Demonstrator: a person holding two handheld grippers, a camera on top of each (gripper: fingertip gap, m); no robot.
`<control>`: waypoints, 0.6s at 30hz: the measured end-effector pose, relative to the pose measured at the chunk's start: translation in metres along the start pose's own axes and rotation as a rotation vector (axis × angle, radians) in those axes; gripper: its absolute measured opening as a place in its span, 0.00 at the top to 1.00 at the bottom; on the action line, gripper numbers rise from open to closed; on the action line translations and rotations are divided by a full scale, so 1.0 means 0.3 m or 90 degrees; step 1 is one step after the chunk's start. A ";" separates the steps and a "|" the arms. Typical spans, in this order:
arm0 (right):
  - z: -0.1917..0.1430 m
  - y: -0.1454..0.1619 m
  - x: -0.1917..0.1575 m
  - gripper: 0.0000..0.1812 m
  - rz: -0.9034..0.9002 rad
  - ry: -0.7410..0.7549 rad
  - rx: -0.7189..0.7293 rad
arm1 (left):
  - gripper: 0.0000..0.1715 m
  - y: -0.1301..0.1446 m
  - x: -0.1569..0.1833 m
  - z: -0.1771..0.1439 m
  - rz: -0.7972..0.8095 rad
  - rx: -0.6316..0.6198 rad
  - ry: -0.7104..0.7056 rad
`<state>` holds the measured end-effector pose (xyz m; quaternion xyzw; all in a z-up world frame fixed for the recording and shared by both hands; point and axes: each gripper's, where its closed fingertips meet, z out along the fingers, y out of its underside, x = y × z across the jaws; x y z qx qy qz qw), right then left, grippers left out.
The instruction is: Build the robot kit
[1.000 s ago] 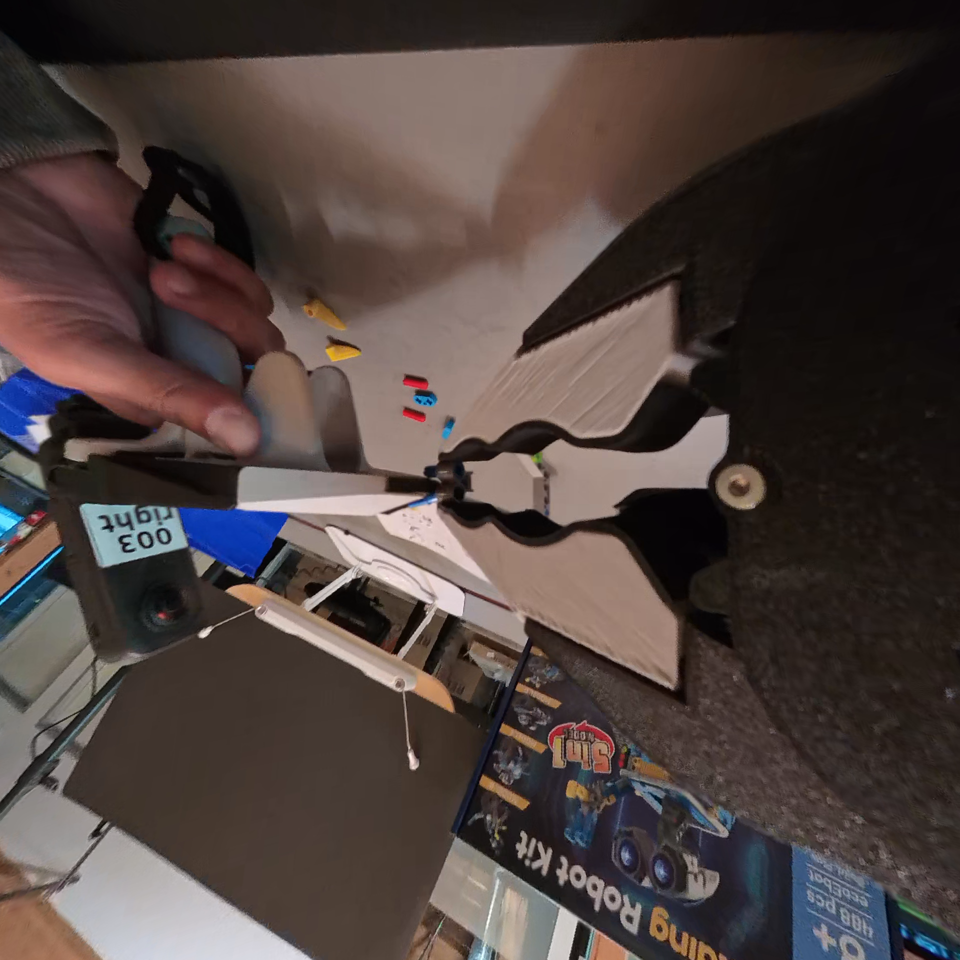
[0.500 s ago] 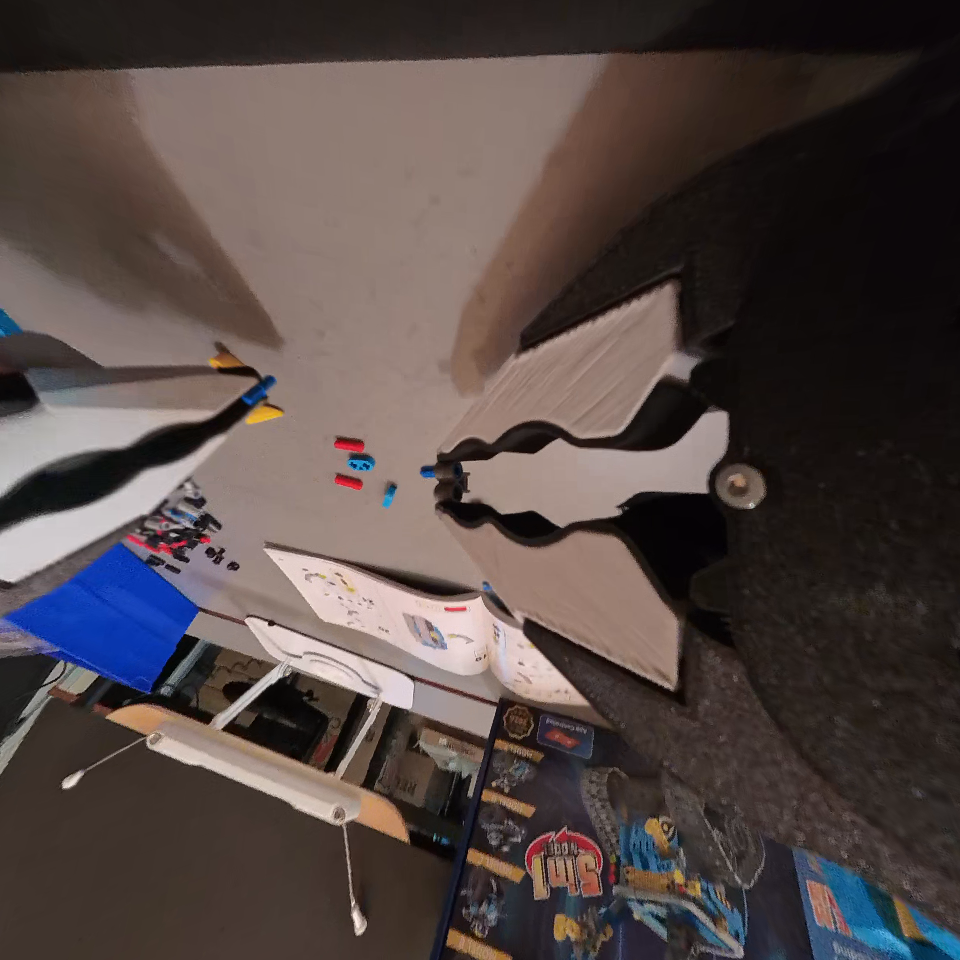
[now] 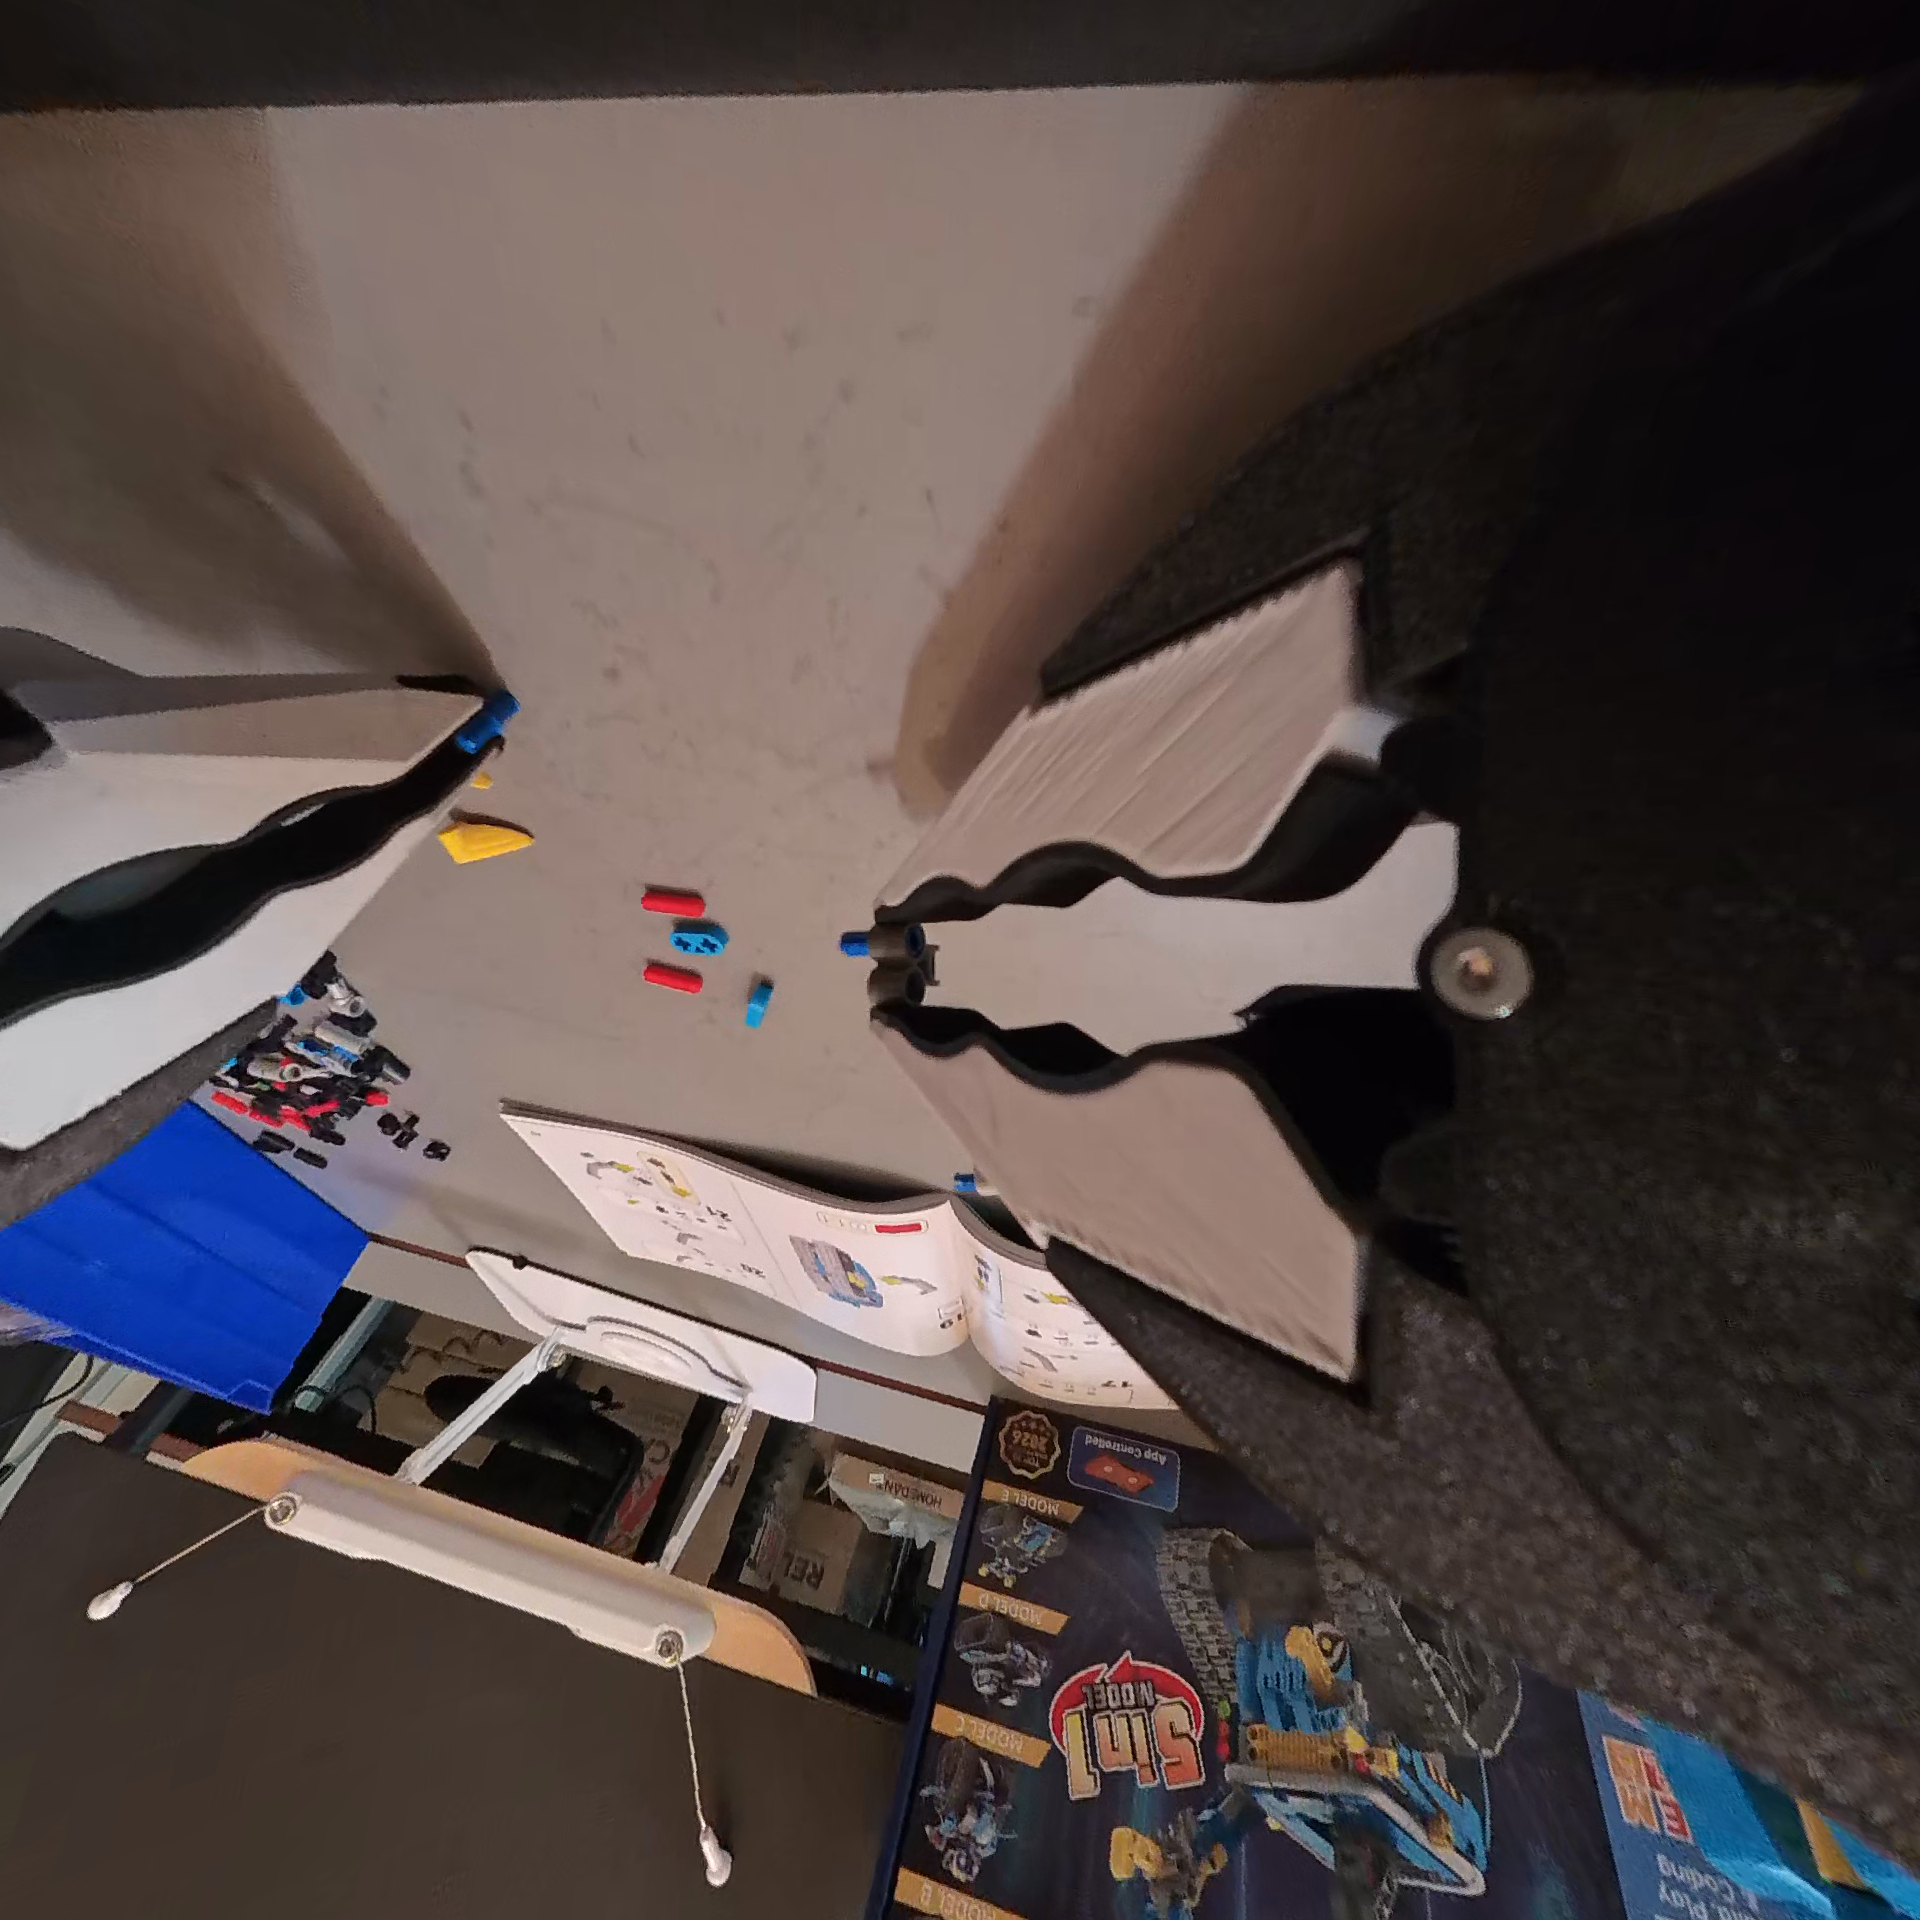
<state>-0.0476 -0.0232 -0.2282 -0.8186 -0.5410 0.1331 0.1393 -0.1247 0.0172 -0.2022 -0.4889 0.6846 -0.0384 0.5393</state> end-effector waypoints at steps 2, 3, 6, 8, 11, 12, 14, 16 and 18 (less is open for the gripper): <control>-0.001 0.001 0.001 0.97 -0.005 0.009 -0.009 | 0.91 -0.001 0.001 0.000 0.001 0.000 0.000; -0.002 0.002 0.002 0.97 -0.006 0.012 -0.012 | 0.91 -0.001 0.001 0.000 0.002 0.000 -0.001; -0.002 0.002 0.003 0.97 -0.007 0.014 -0.014 | 0.91 -0.002 0.001 -0.001 0.003 0.001 -0.002; -0.001 0.001 0.001 0.97 -0.008 0.012 -0.012 | 0.91 -0.002 0.002 0.000 0.005 0.000 -0.002; 0.000 0.002 0.004 0.96 -0.010 0.015 -0.014 | 0.91 0.000 0.004 0.001 0.007 -0.002 -0.001; 0.000 0.002 0.003 0.96 -0.009 0.014 -0.014 | 0.91 0.000 0.003 0.001 0.007 -0.002 -0.002; 0.001 0.001 0.004 0.96 -0.009 0.015 -0.014 | 0.91 -0.002 0.003 0.001 0.007 -0.001 -0.002; 0.002 0.003 0.003 0.96 -0.009 0.015 -0.016 | 0.91 -0.001 0.004 0.001 0.008 -0.002 -0.002; 0.002 0.002 0.001 0.95 -0.008 0.013 -0.015 | 0.91 -0.002 0.005 0.001 0.009 -0.002 -0.002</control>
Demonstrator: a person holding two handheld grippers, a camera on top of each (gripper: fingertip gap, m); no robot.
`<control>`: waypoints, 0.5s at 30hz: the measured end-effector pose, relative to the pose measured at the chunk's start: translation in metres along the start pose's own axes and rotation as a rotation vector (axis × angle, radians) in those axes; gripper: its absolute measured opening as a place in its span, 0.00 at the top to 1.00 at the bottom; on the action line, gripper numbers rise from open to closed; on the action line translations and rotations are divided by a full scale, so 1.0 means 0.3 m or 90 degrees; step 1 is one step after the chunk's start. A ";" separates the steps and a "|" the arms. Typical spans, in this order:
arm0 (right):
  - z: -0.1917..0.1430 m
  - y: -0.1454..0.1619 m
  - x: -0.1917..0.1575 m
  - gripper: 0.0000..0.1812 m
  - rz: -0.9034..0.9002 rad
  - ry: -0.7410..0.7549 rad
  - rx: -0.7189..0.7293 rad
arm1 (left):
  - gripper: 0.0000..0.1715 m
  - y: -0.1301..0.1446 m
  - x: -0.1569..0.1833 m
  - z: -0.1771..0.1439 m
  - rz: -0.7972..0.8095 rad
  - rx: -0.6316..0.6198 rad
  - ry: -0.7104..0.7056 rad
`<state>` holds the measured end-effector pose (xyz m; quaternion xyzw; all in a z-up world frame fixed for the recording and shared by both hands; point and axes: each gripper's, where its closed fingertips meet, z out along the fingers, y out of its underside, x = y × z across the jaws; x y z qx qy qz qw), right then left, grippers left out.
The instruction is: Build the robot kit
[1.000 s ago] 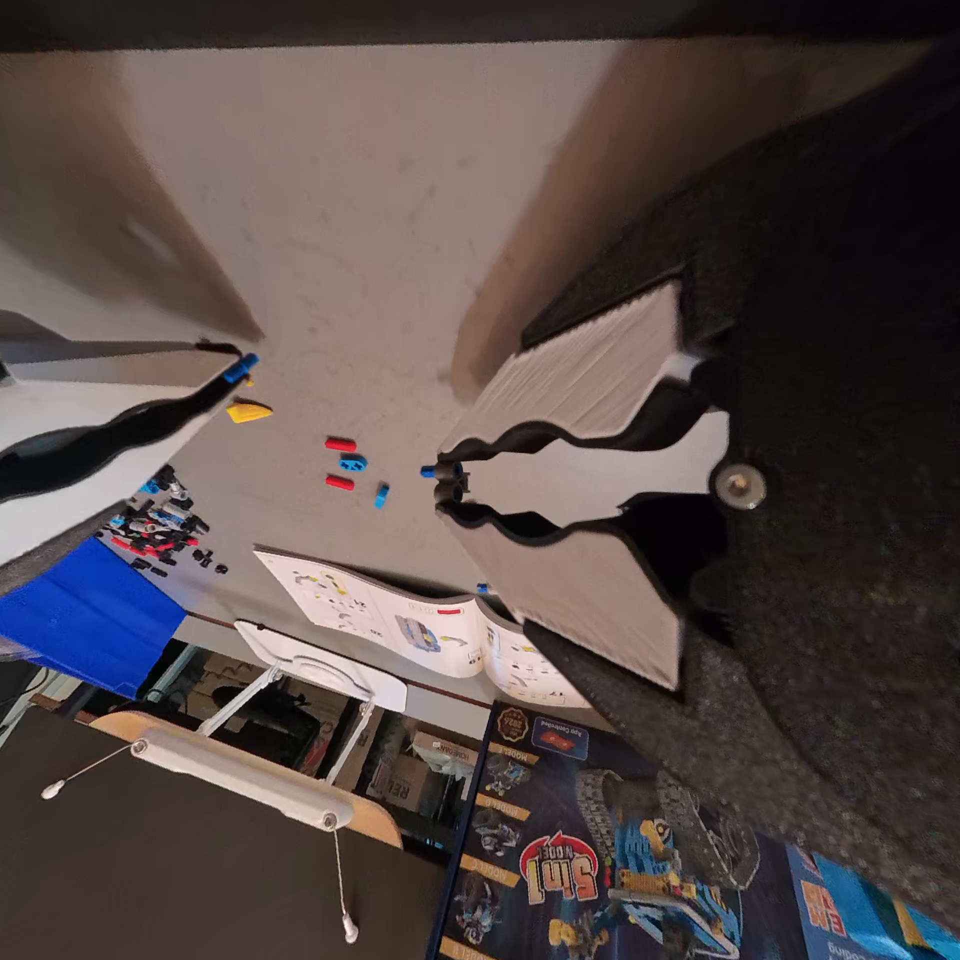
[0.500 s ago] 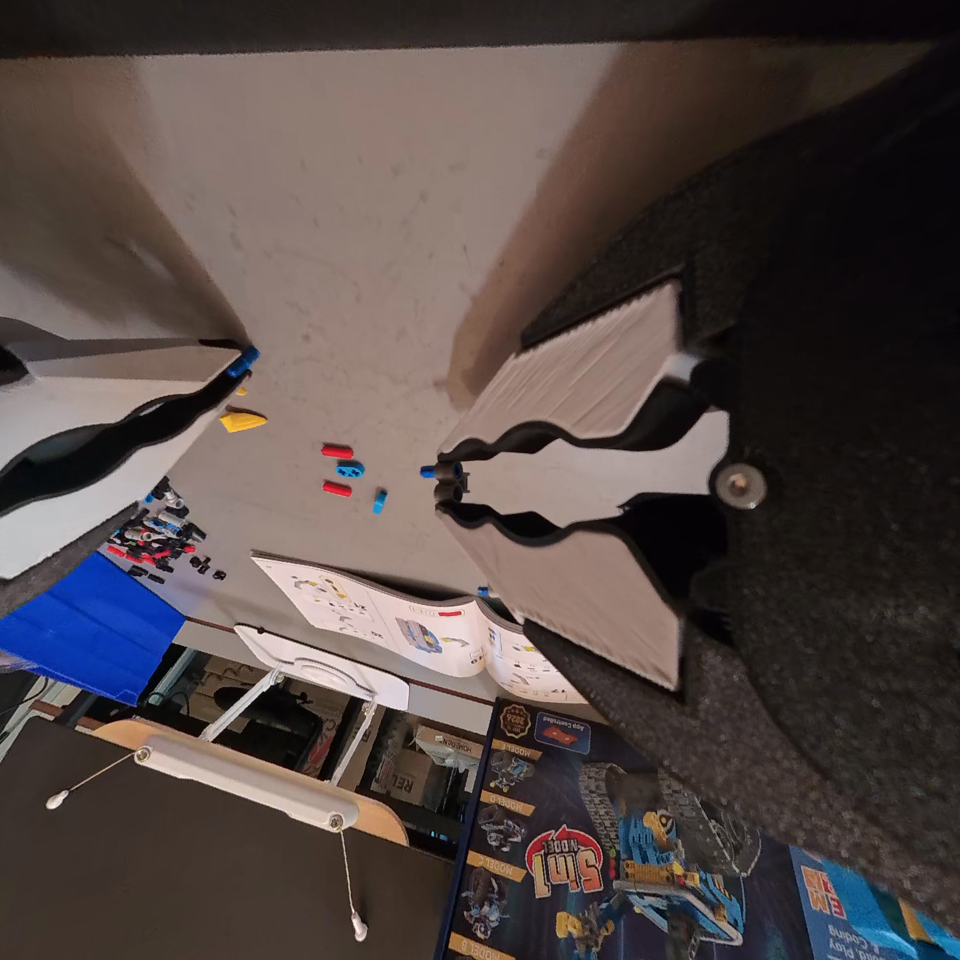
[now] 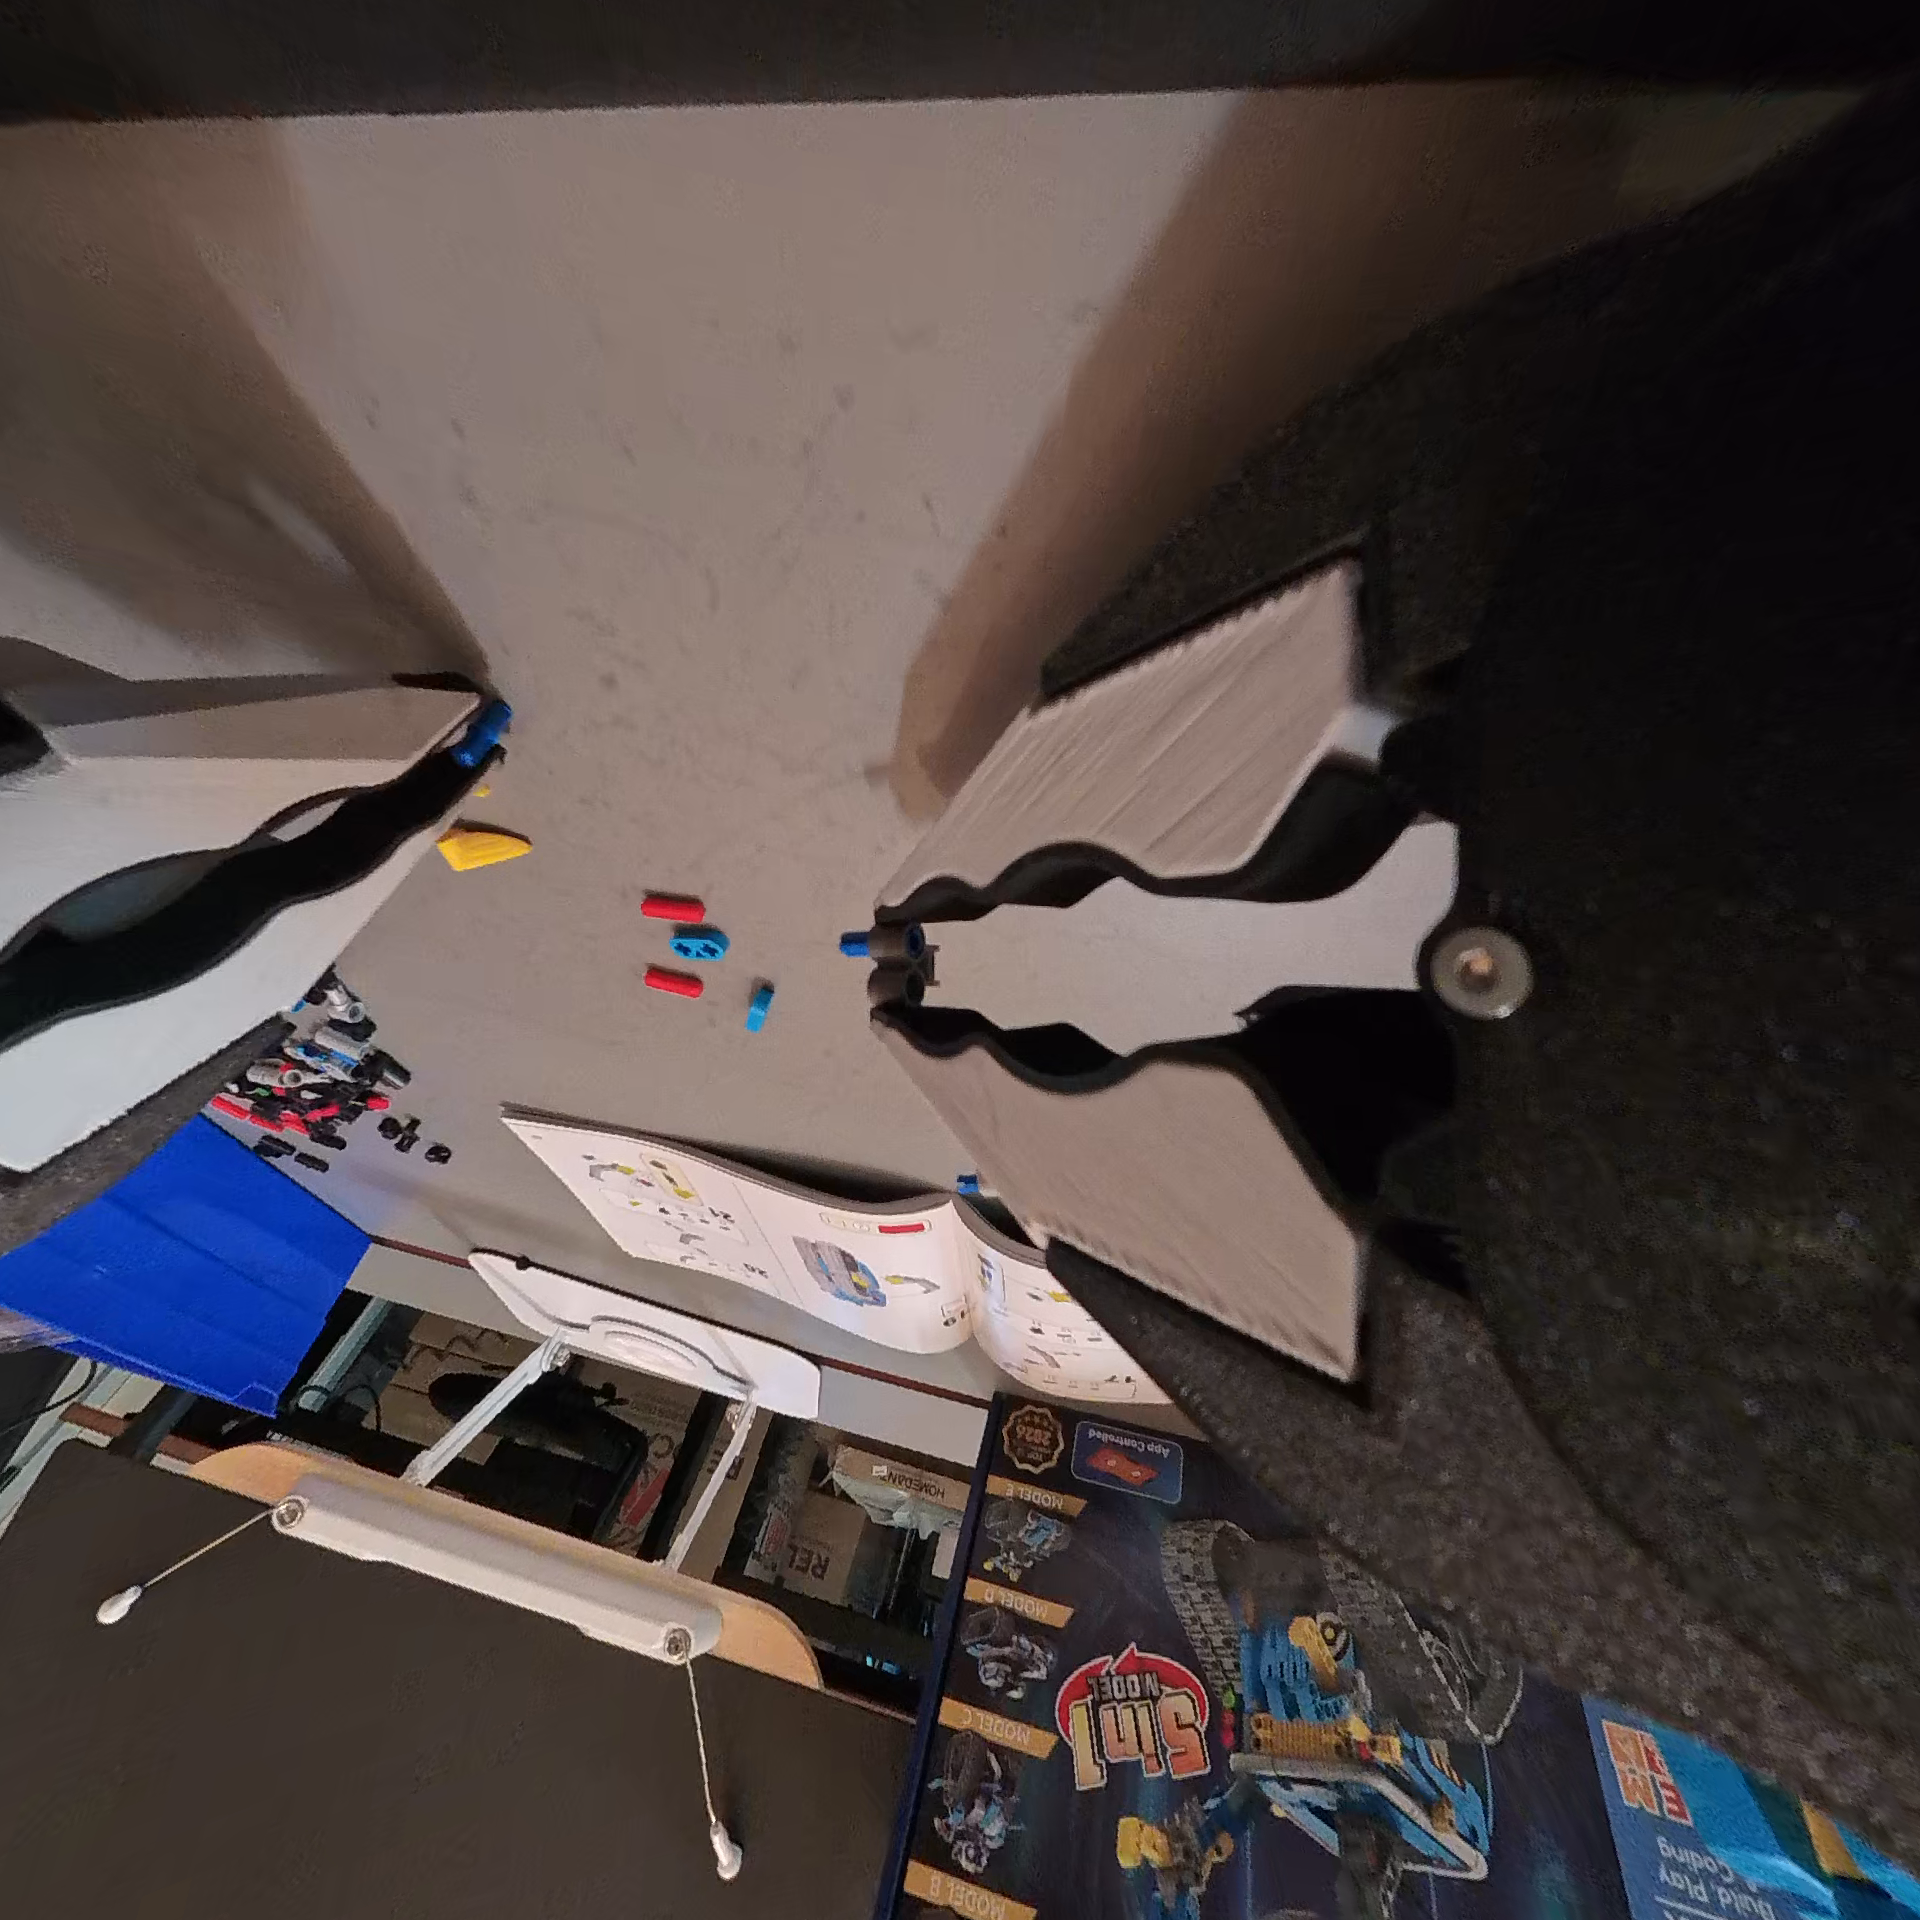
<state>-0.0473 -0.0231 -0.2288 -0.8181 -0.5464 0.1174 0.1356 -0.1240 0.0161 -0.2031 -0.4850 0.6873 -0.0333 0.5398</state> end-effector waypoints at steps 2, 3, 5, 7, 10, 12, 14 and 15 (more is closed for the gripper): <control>0.000 0.001 -0.001 0.95 0.000 -0.001 -0.001 | 0.91 0.000 -0.001 0.000 0.001 0.000 -0.001; -0.001 0.000 -0.002 0.95 0.000 -0.002 0.001 | 0.91 0.000 0.000 0.000 0.000 0.000 0.000; 0.000 -0.004 -0.006 0.95 0.002 -0.007 0.003 | 0.91 0.000 0.000 0.001 0.001 0.000 0.000; 0.001 -0.007 -0.007 0.95 0.003 -0.008 0.005 | 0.91 0.000 0.002 0.001 0.002 0.000 0.001; 0.004 -0.004 -0.006 0.96 0.004 -0.008 0.001 | 0.91 0.000 0.003 0.001 0.004 -0.001 0.001; 0.004 -0.007 -0.003 0.97 0.000 -0.002 0.003 | 0.91 0.000 0.003 0.001 0.003 -0.001 0.001; 0.002 -0.014 -0.005 0.97 -0.002 -0.003 0.009 | 0.91 -0.001 0.003 0.001 0.004 0.000 0.001; 0.002 -0.014 -0.004 0.97 -0.001 -0.003 0.009 | 0.91 0.000 0.003 0.001 0.004 0.000 0.001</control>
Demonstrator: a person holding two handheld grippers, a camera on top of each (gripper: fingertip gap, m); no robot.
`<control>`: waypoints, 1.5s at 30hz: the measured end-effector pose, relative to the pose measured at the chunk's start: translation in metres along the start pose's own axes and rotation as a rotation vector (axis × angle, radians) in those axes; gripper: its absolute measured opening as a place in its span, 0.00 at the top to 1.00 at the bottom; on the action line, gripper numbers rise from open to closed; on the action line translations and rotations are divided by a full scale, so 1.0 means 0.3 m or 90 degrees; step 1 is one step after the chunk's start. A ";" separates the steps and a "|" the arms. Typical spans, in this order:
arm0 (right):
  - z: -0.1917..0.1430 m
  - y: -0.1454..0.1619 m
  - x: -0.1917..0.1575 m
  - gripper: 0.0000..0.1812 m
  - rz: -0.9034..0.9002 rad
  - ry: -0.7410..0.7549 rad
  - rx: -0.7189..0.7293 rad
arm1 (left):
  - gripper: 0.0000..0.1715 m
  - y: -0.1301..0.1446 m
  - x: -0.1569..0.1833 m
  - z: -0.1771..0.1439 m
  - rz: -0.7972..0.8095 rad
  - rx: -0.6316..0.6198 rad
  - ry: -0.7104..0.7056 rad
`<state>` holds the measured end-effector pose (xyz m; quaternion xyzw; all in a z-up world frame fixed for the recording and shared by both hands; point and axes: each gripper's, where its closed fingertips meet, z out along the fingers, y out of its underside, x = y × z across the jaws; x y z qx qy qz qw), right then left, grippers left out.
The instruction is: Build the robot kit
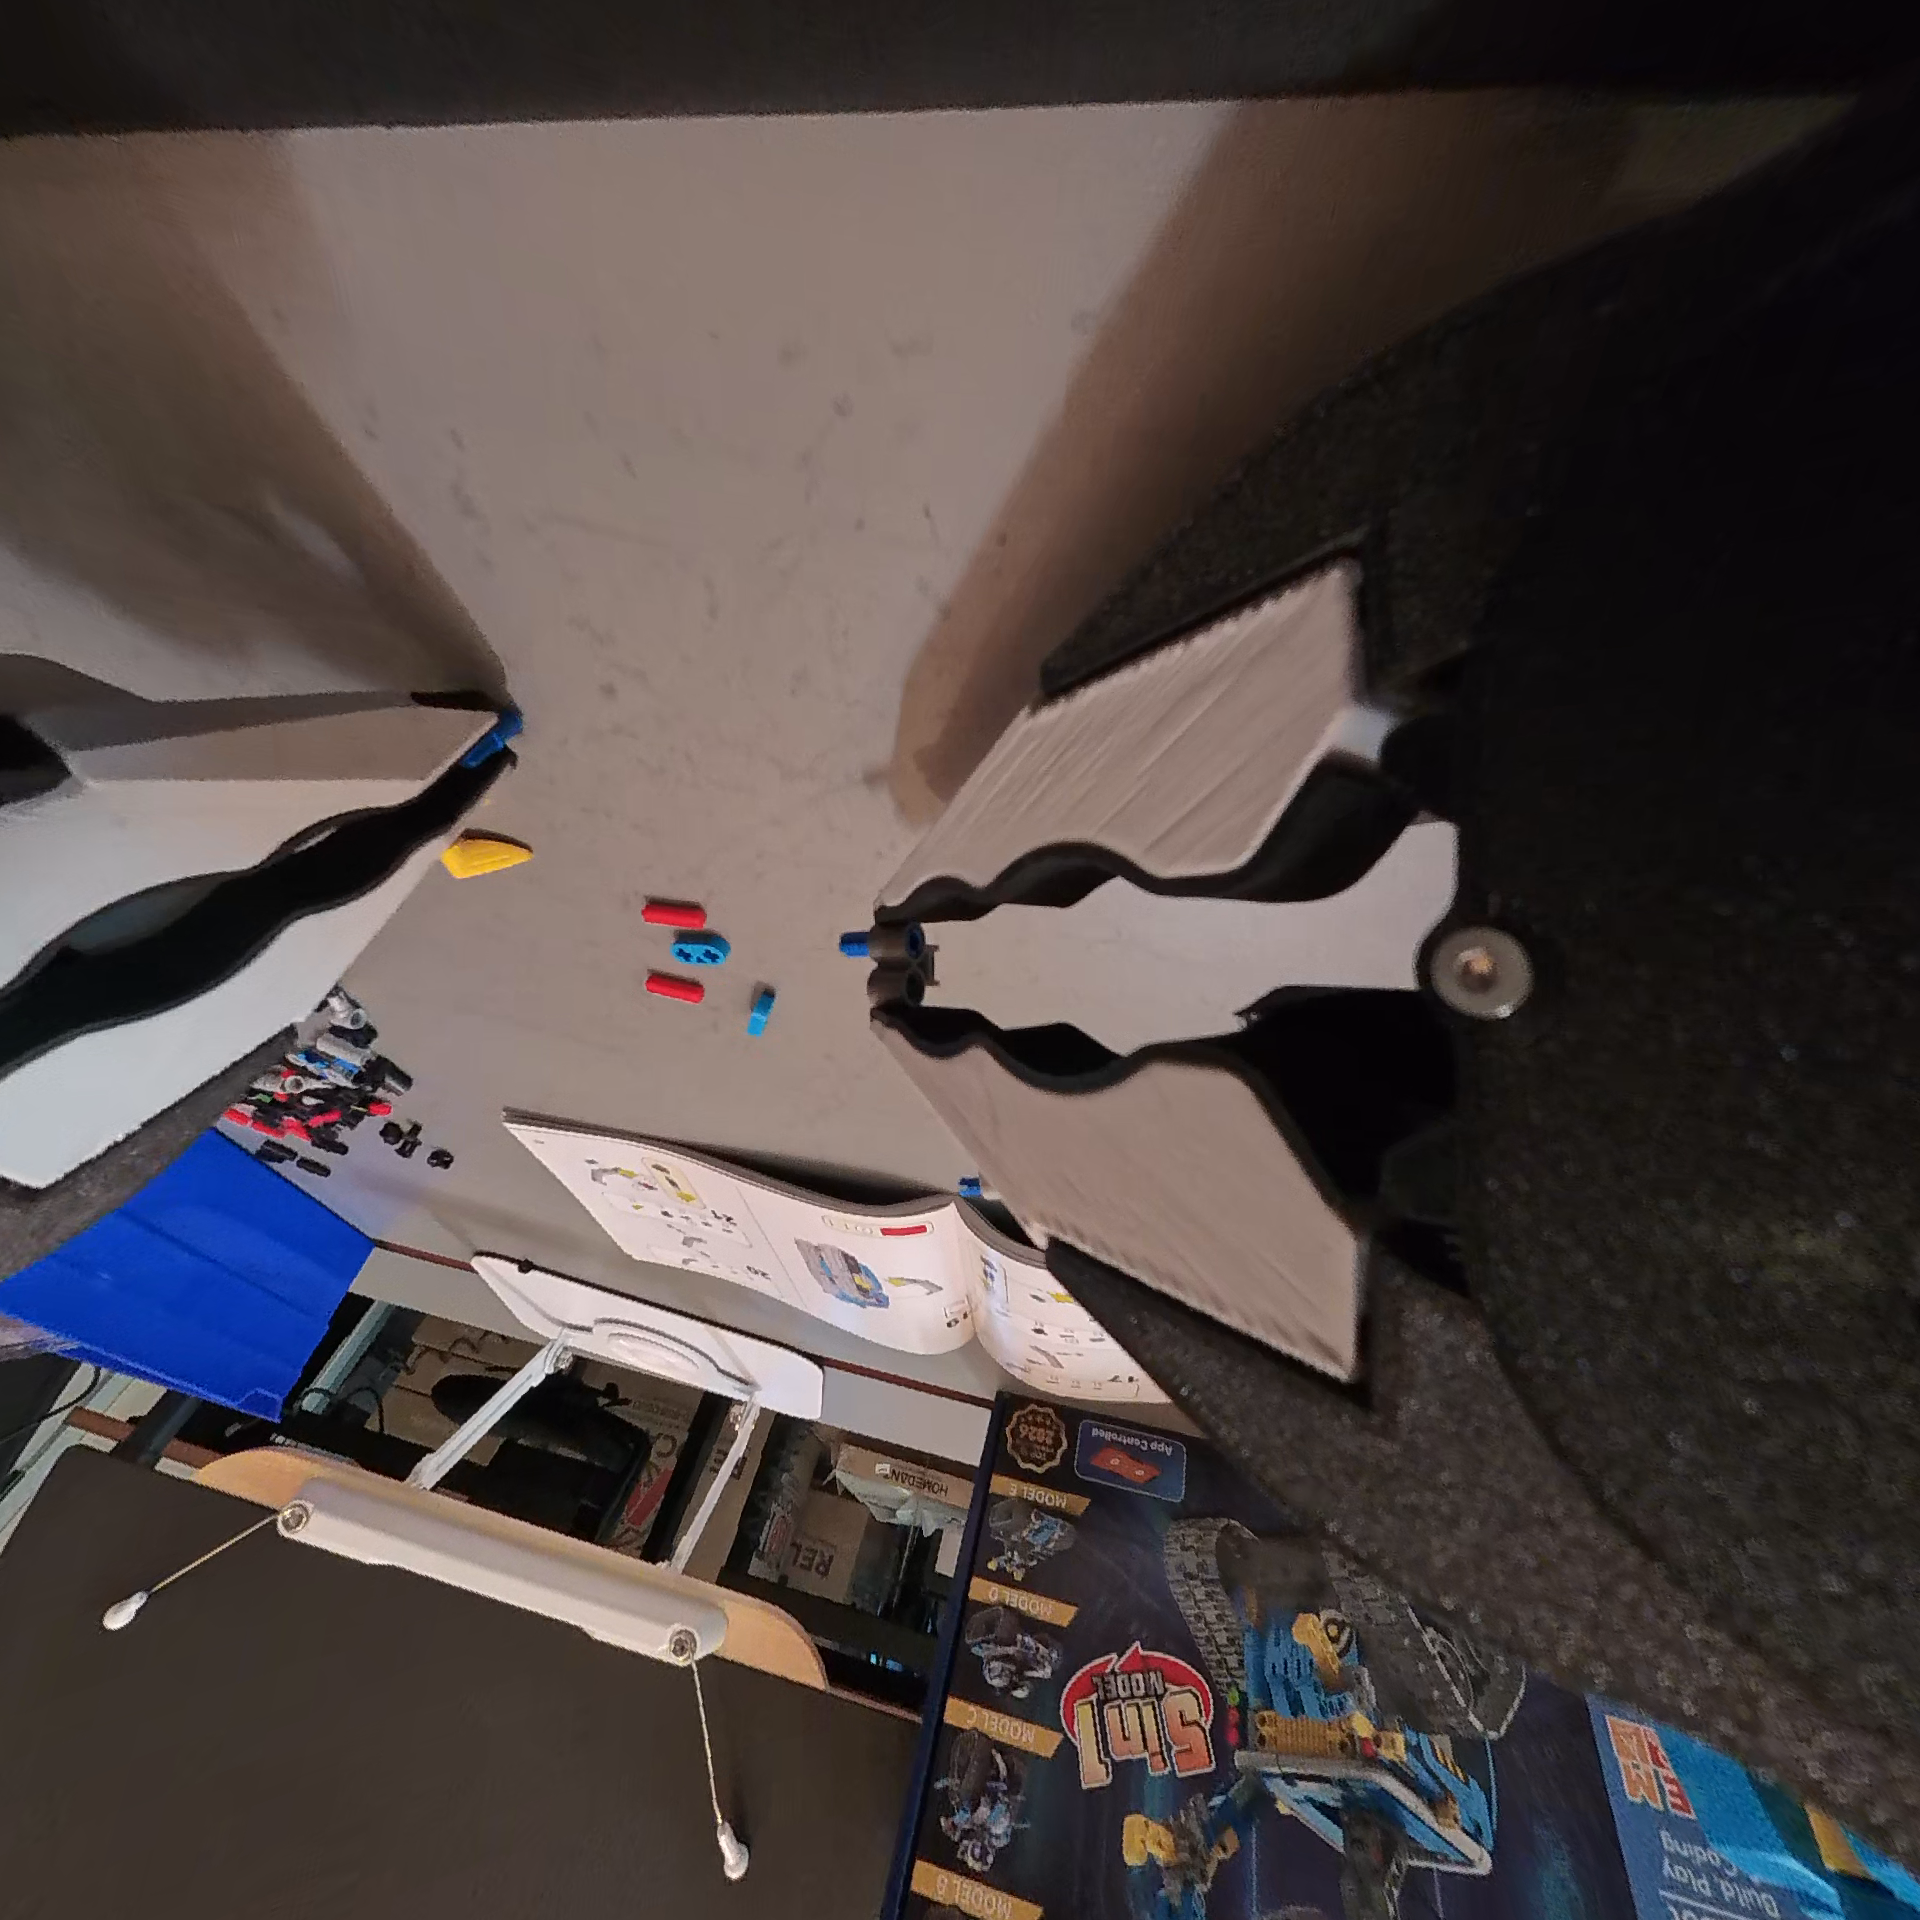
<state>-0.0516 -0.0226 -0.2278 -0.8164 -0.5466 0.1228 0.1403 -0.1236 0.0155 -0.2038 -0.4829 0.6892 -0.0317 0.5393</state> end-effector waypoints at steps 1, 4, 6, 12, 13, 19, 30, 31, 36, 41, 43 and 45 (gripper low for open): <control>0.000 0.001 0.002 0.97 0.000 0.002 -0.001 | 0.91 -0.001 -0.001 0.000 0.001 0.001 -0.001; -0.020 -0.041 0.007 0.97 -0.018 0.013 0.050 | 0.91 -0.031 -0.028 -0.019 -0.005 0.031 -0.026; -0.063 -0.128 -0.003 0.98 -0.020 -0.007 0.164 | 0.91 -0.070 -0.057 -0.046 -0.034 0.075 -0.042; -0.227 -0.364 -0.029 0.98 0.097 -0.170 0.538 | 0.91 -0.143 -0.118 -0.112 -0.098 0.175 -0.066; -0.235 -0.379 -0.033 0.98 0.107 -0.185 0.562 | 0.91 -0.147 -0.123 -0.117 -0.104 0.181 -0.069; -0.214 -0.407 -0.048 0.98 0.124 -0.194 0.571 | 0.91 -0.151 -0.141 -0.125 -0.116 0.193 -0.080; -0.232 -0.432 -0.046 0.98 0.192 -0.276 0.632 | 0.91 -0.151 -0.170 -0.136 -0.098 0.194 -0.120; -0.232 -0.432 -0.047 0.98 0.192 -0.276 0.632 | 0.91 -0.151 -0.171 -0.134 -0.094 0.192 -0.123; -0.227 -0.428 -0.043 0.98 0.188 -0.261 0.626 | 0.91 -0.147 -0.166 -0.128 -0.076 0.183 -0.127; -0.220 -0.421 -0.044 0.98 0.188 -0.270 0.612 | 0.91 -0.144 -0.164 -0.123 -0.049 0.174 -0.137; -0.208 -0.415 -0.036 0.98 0.191 -0.258 0.601 | 0.92 -0.148 -0.166 -0.127 -0.027 0.174 -0.151; -0.216 -0.418 -0.042 0.98 0.194 -0.278 0.613 | 0.91 -0.151 -0.163 -0.128 -0.016 0.173 -0.155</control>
